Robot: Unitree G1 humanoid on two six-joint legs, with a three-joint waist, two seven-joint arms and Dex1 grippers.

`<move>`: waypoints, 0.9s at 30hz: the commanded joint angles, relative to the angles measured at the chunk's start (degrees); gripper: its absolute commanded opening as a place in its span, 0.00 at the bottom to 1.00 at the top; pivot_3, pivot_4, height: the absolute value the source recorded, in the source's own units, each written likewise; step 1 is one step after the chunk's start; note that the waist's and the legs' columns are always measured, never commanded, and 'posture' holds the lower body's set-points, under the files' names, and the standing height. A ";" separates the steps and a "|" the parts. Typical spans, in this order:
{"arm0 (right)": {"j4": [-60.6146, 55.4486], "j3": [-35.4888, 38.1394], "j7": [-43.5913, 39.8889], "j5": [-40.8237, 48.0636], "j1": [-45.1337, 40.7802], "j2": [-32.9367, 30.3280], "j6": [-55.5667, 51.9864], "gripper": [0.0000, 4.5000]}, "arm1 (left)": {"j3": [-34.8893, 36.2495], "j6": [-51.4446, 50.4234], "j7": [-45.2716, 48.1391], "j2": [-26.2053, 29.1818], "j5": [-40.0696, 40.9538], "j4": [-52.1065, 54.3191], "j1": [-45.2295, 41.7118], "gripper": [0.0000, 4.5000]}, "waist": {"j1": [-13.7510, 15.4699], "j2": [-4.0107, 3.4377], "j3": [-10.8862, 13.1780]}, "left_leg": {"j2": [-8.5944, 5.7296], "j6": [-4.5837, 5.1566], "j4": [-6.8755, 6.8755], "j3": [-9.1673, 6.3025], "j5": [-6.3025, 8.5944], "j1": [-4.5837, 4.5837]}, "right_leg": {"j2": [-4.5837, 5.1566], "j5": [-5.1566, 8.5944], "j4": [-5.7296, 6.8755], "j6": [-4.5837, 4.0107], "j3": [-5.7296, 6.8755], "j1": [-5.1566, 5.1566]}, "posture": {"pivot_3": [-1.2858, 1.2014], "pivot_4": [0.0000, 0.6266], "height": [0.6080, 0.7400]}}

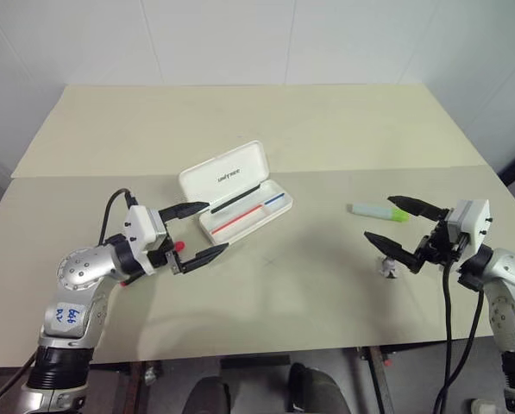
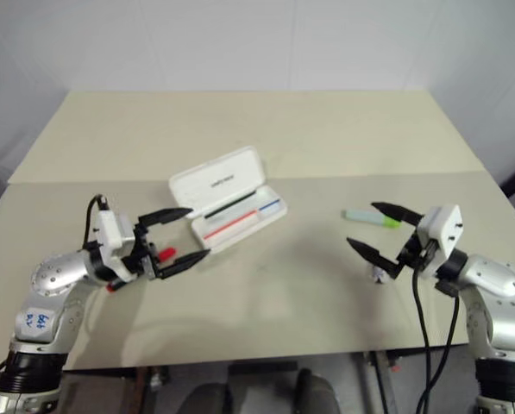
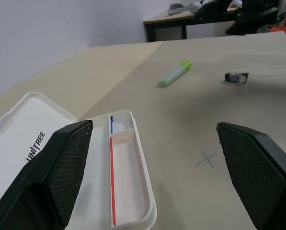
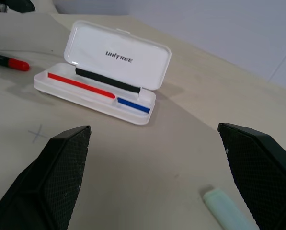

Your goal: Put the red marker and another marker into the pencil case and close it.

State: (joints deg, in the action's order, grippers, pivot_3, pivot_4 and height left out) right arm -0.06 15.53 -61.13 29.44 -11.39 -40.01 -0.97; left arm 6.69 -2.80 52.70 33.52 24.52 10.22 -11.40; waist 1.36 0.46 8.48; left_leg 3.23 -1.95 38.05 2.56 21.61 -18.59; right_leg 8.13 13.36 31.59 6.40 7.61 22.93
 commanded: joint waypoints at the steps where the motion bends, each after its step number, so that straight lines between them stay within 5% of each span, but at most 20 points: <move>1: 0.68 -0.35 -1.90 -0.21 -1.69 -1.26 0.38 1.00 | 1.00 0.13 0.83 0.93 0.76 0.65 0.33 0.98 | 0.07 0.00 0.00 | 0.01 0.00 0.00 0.02 0.01 0.02 | 0.00 0.00 0.00 0.00 0.01 0.00 | 0.52 0.24 1.00; 15: 1.85 -4.52 -3.55 -2.20 -10.25 -0.64 -1.19 1.00 | -2.14 -0.48 -3.29 -1.33 -3.41 1.67 1.57 0.98 | 0.07 0.01 0.00 | 0.17 -0.01 0.00 0.42 0.14 0.19 | 0.00 -0.01 0.01 0.02 0.14 0.00 | 0.52 0.24 1.00; 19: -2.08 -6.52 -1.85 -1.82 -10.11 1.52 -2.27 1.00 | -2.84 -1.80 -4.86 -1.55 -4.31 2.48 2.99 0.72 | -0.11 0.01 0.01 | 0.20 -0.02 0.00 0.66 0.22 0.27 | 0.00 -0.02 0.00 0.03 0.17 0.00 | 0.52 0.24 1.00; 27: -7.61 -7.98 0.16 -0.87 -9.30 2.64 -5.68 1.00 | -7.29 -8.14 -9.57 -3.57 -7.89 1.22 -1.47 0.72 | 0.25 0.04 -0.01 | 0.27 -0.01 0.14 0.73 0.39 0.24 | 0.00 -0.02 0.01 0.02 0.27 0.02 | 0.52 0.24 1.00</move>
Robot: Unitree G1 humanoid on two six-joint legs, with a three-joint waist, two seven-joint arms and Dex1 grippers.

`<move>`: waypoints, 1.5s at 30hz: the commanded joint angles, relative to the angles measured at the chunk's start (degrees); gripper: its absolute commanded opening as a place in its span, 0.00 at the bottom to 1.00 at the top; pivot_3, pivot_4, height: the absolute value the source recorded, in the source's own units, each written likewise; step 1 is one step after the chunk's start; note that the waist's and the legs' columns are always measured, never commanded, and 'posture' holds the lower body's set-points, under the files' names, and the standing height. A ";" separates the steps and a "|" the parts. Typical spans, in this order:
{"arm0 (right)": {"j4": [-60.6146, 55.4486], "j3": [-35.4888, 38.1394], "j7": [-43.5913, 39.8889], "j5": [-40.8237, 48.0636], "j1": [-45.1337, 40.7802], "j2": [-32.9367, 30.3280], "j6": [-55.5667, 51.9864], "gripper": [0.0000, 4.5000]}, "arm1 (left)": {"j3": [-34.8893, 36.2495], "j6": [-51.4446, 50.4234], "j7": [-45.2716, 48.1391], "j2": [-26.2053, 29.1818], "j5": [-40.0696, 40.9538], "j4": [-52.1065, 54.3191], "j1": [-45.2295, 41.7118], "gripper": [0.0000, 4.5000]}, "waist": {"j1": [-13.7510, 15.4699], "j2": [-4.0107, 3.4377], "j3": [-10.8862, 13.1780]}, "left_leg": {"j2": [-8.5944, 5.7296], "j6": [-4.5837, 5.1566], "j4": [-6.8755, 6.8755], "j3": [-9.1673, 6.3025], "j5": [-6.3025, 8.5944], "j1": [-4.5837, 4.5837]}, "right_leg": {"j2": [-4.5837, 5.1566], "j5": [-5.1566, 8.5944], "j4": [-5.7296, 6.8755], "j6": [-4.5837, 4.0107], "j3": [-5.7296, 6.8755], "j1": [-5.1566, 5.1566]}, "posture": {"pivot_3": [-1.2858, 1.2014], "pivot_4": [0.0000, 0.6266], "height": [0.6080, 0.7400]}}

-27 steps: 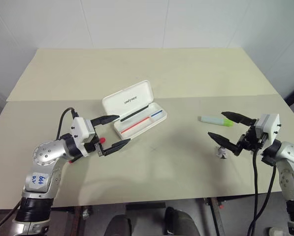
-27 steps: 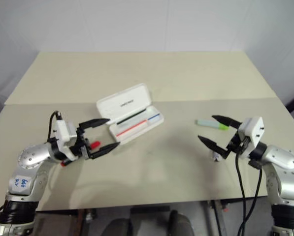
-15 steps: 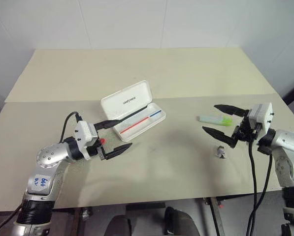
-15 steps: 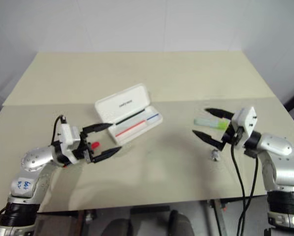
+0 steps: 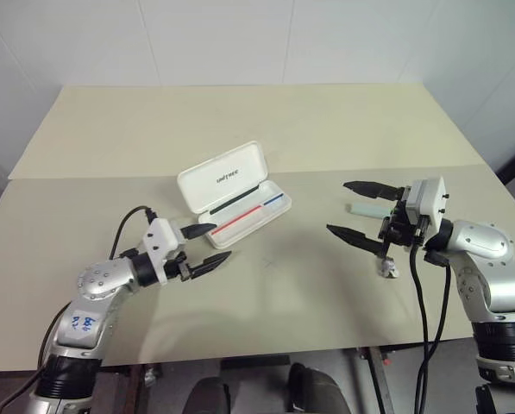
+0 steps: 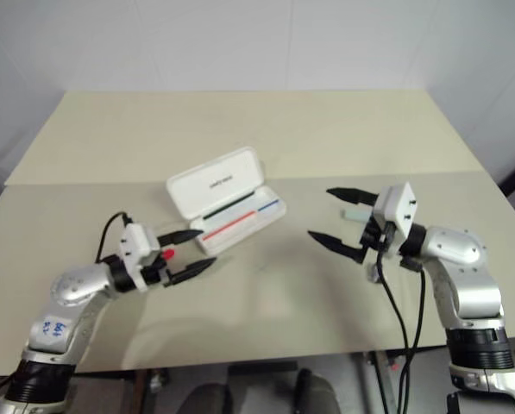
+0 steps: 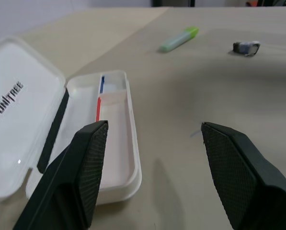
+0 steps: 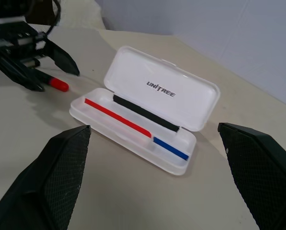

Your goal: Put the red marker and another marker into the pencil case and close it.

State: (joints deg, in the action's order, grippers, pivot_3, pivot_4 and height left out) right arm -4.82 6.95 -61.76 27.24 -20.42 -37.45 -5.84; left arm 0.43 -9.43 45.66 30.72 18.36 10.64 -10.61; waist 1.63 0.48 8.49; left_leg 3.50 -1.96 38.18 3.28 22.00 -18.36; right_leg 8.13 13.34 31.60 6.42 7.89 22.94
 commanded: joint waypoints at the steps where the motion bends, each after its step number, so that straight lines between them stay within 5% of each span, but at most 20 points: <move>1: -3.47 0.40 1.20 1.35 -0.09 0.39 -1.17 1.00 | -0.95 -2.55 -3.66 -1.01 -2.23 0.69 -2.84 0.72 | -0.13 0.03 -0.02 | 0.00 0.01 0.01 0.02 0.01 0.01 | 0.00 0.00 0.00 0.00 -0.01 -0.01 | 0.52 0.24 1.00; 11: -4.16 -1.31 2.54 0.91 -0.12 3.97 -0.92 1.00 | -4.88 -11.86 -11.18 -4.14 -7.63 0.03 -8.85 0.72 | -0.19 0.04 -0.02 | 0.08 0.00 -0.03 0.30 0.02 0.14 | -0.01 -0.02 0.00 0.03 0.19 0.00 | 0.52 0.24 1.00; 30: -7.33 -2.19 3.10 1.35 0.00 6.11 -0.34 1.00 | -12.30 -26.61 -6.37 3.82 -11.76 -0.32 -10.70 0.72 | -0.31 0.05 -0.03 | 0.12 0.00 -0.03 0.32 0.07 0.20 | -0.01 -0.02 0.04 0.03 0.20 0.00 | 0.52 0.24 1.00; 42: -7.53 -1.23 2.15 1.61 -2.73 4.94 -0.50 1.00 | -18.90 -28.59 -5.63 2.28 -15.47 -5.07 -16.27 0.72 | -0.20 0.09 -0.06 | 0.13 0.00 -0.01 0.40 0.07 0.26 | -0.01 -0.02 0.09 0.03 0.18 0.00 | 0.52 0.24 1.00; 45: -7.80 -1.00 2.42 1.64 -3.26 4.67 -0.63 1.00 | -20.16 -27.89 -5.87 0.96 -16.33 -6.84 -16.96 0.59 | 0.03 0.14 -0.09 | 0.12 0.00 0.03 0.41 0.07 0.25 | 0.00 -0.02 0.10 0.03 0.18 -0.02 | 0.52 0.24 1.00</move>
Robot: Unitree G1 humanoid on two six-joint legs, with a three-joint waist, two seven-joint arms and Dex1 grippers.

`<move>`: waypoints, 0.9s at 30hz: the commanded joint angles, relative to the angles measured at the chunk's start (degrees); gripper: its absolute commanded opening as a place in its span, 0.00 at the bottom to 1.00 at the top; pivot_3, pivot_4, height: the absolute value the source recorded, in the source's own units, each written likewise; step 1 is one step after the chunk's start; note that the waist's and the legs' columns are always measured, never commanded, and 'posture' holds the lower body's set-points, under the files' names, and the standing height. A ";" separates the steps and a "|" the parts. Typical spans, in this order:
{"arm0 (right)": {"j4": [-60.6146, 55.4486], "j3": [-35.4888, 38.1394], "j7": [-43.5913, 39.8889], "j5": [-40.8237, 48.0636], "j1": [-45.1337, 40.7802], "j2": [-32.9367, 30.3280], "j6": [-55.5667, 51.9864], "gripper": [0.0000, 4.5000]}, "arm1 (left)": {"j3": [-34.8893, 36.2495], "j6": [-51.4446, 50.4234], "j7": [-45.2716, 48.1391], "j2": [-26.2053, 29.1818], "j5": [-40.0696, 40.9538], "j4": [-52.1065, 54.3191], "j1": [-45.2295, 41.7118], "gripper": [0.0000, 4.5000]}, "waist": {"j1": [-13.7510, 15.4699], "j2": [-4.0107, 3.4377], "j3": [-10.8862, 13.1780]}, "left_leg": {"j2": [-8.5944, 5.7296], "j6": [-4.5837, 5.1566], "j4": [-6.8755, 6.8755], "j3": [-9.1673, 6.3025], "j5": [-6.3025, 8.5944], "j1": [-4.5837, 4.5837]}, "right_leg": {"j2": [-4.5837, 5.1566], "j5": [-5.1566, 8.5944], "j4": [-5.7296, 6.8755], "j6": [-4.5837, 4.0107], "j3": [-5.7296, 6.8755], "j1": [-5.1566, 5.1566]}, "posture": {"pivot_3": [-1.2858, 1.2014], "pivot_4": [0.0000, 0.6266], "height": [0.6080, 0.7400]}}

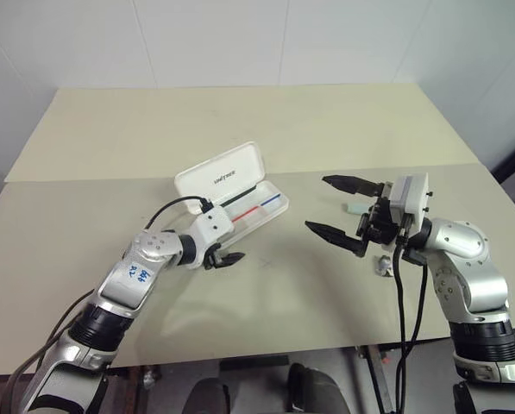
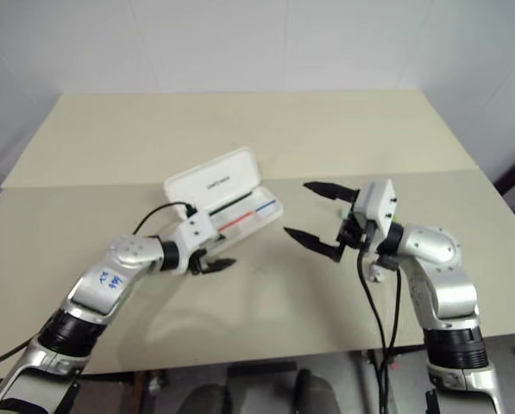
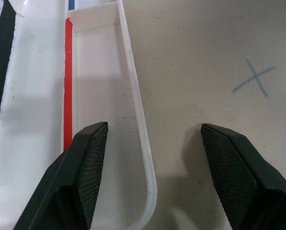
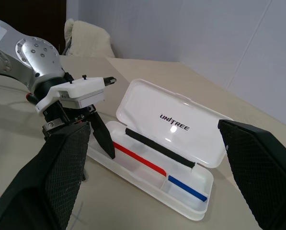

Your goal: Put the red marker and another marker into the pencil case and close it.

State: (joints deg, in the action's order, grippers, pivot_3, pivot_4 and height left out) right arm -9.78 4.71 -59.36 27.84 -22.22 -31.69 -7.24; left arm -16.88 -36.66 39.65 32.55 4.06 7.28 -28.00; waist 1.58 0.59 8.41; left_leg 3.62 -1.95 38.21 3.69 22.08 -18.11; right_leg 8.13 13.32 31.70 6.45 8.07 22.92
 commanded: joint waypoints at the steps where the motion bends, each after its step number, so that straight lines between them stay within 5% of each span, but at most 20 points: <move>1: -2.97 1.44 0.08 1.10 -1.60 -1.28 0.67 1.00 | -3.41 -0.47 0.27 -1.14 -2.48 -3.90 0.33 0.53 | 0.12 0.06 -0.04 | 0.00 0.00 0.03 0.00 0.00 0.00 | 0.00 0.00 0.01 0.00 0.00 -0.02 | 0.52 0.24 1.00; 9: -3.52 2.18 0.48 1.36 -2.45 -2.36 0.15 1.00 | -5.77 0.99 1.17 -2.10 -6.03 -4.70 1.09 0.00 | 0.57 0.07 -0.14 | 0.00 0.04 0.07 0.00 0.02 0.03 | 0.01 0.00 0.02 -0.01 -0.01 -0.09 | 0.52 0.24 1.00; 27: -1.88 2.38 -1.66 2.69 -1.64 -5.03 -1.66 1.00 | -1.39 14.72 16.84 3.10 1.62 7.12 4.94 0.00 | 0.58 -0.18 0.00 | 0.01 0.35 0.36 0.13 0.54 -0.17 | 0.07 0.00 0.03 -0.01 0.48 0.12 | 0.52 0.24 1.00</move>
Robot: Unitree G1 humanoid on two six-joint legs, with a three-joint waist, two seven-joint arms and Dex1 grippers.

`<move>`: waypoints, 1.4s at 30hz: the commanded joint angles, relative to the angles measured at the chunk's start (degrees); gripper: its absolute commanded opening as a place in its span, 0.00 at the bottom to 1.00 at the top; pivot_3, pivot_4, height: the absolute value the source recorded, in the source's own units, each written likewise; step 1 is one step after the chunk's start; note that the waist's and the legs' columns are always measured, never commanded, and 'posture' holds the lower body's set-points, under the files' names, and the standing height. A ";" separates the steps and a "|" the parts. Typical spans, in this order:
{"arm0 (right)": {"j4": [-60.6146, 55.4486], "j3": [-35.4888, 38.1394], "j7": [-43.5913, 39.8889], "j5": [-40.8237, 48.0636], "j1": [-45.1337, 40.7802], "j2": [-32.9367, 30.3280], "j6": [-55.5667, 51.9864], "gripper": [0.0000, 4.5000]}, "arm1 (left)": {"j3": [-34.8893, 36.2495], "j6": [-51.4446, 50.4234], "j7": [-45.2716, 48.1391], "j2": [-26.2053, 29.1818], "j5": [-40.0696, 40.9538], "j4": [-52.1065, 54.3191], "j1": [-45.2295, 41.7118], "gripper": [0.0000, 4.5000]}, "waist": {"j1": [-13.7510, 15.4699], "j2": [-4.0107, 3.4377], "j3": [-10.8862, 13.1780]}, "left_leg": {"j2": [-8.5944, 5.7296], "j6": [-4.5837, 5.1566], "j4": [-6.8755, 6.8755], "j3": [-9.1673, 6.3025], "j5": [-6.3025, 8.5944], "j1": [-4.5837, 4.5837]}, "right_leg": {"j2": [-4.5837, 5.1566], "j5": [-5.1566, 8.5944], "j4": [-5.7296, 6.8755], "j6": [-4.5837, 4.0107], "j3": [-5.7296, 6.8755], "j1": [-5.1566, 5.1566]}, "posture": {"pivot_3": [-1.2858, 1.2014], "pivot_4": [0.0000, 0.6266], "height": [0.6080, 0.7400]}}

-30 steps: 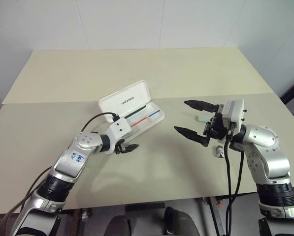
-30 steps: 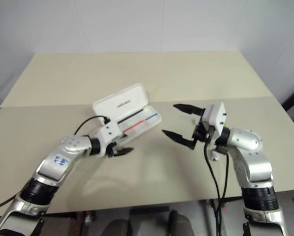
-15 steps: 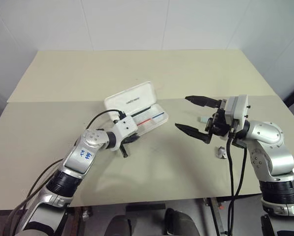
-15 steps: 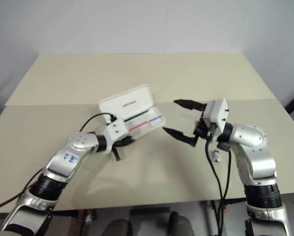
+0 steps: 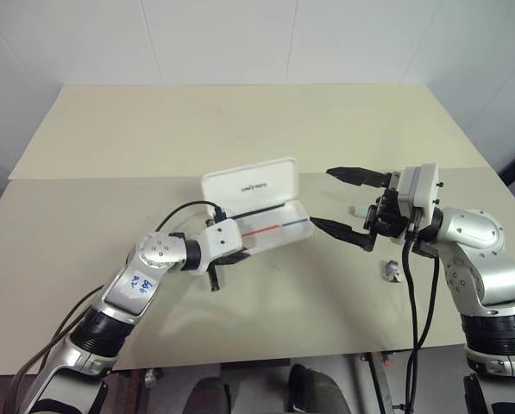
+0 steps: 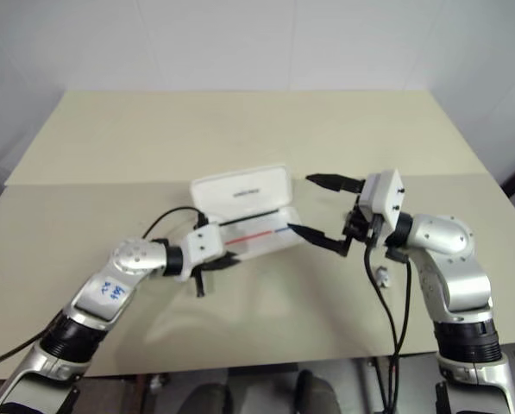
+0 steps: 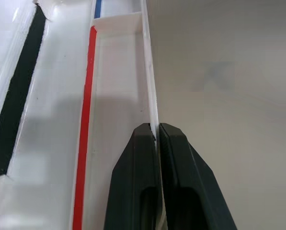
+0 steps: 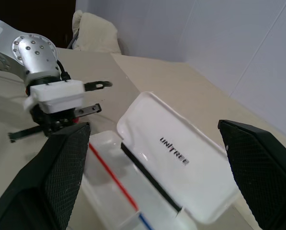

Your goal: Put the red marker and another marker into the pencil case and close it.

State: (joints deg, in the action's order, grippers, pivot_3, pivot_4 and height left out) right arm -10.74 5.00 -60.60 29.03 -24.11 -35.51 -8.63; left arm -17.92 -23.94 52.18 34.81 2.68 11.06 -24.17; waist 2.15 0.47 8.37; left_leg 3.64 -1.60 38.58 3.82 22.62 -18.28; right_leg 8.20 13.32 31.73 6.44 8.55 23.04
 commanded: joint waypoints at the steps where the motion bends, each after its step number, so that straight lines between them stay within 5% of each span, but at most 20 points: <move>1: -1.01 2.10 -0.46 1.60 0.37 -1.32 -0.43 1.00 | -0.25 2.44 5.32 1.35 3.35 3.62 1.26 0.00 | 0.01 -0.08 0.06 | 0.00 0.04 0.12 0.02 0.04 -0.06 | 0.06 0.00 0.00 0.00 0.21 0.00 | 0.52 0.24 1.00; 25: -4.58 3.59 -1.24 2.71 5.88 -4.36 -2.43 1.00 | -3.14 5.12 4.01 1.69 -2.54 3.40 3.98 0.00 | -0.29 -0.11 0.09 | 0.01 0.05 0.47 0.16 0.20 -0.08 | 0.30 0.00 -0.02 0.00 0.67 -0.14 | 0.52 0.24 1.00; 26: -4.52 3.49 -1.78 2.70 6.23 -4.70 -2.40 1.00 | -3.05 5.21 3.88 1.60 -2.57 2.96 3.99 0.13 | -0.24 -0.11 0.09 | 0.01 0.05 0.48 0.15 0.20 -0.07 | 0.30 0.00 -0.02 0.00 0.67 -0.17 | 0.52 0.24 1.00; 38: 3.56 4.07 -17.21 2.13 10.05 -12.16 2.96 1.00 | -0.77 6.89 1.95 0.38 -0.42 3.23 4.74 0.99 | -0.61 -0.09 0.08 | 0.02 0.07 0.51 0.15 0.21 0.06 | 0.31 -0.01 0.00 0.01 0.66 -0.29 | 0.52 0.24 1.00; 42: 5.49 2.47 -21.16 1.02 9.34 -12.76 5.63 1.00 | 2.13 8.39 1.55 -1.43 3.06 4.26 5.64 1.00 | -0.63 -0.09 0.08 | 0.02 0.07 0.52 0.15 0.21 0.04 | 0.31 -0.01 -0.02 0.01 0.68 -0.29 | 0.52 0.24 1.00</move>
State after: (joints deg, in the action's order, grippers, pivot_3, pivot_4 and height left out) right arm -5.28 7.19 -80.00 30.38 -14.31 -47.13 -4.79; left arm -17.83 -16.73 54.32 33.89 3.64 13.33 -19.02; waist 1.52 0.39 8.45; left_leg 3.65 -1.54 39.10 3.97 22.82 -18.23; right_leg 8.50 13.31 31.71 6.45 9.24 22.75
